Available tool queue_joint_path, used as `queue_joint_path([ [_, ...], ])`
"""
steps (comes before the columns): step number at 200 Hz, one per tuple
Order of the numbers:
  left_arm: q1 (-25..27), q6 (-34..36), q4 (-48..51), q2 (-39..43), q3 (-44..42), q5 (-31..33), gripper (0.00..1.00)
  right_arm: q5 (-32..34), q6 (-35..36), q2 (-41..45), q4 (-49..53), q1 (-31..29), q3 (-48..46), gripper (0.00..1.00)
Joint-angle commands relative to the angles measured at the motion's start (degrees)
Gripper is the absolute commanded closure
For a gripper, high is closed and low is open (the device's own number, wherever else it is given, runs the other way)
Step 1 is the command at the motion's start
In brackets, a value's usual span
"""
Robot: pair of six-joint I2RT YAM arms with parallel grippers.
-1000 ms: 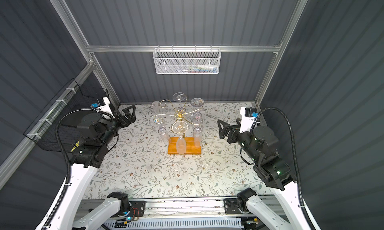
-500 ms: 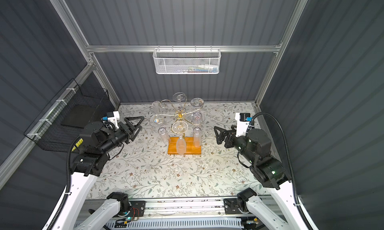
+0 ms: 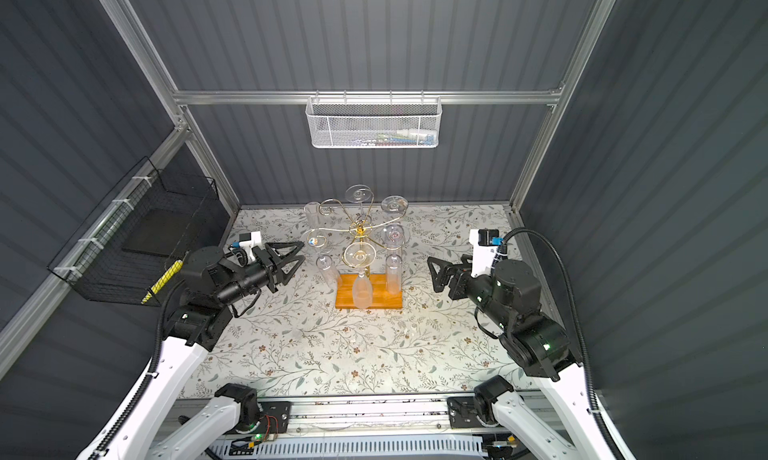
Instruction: Take the wine glass off the wine glass rack
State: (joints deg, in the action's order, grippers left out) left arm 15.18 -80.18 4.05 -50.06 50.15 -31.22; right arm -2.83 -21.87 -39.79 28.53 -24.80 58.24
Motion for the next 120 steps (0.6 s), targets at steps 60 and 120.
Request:
queue_joint_path([
  [60,1.17,-2.87,-5.44,-1.48,-0.28,-0.88,0.67,0.5,-0.03,-0.14,0.73,0.24,-0.32,0.01],
  [120,1.15,-3.8,-3.88,-0.3,-1.22,0.24,0.76,0.72,0.07,0.06,1.04,0.3,-0.66,0.01],
])
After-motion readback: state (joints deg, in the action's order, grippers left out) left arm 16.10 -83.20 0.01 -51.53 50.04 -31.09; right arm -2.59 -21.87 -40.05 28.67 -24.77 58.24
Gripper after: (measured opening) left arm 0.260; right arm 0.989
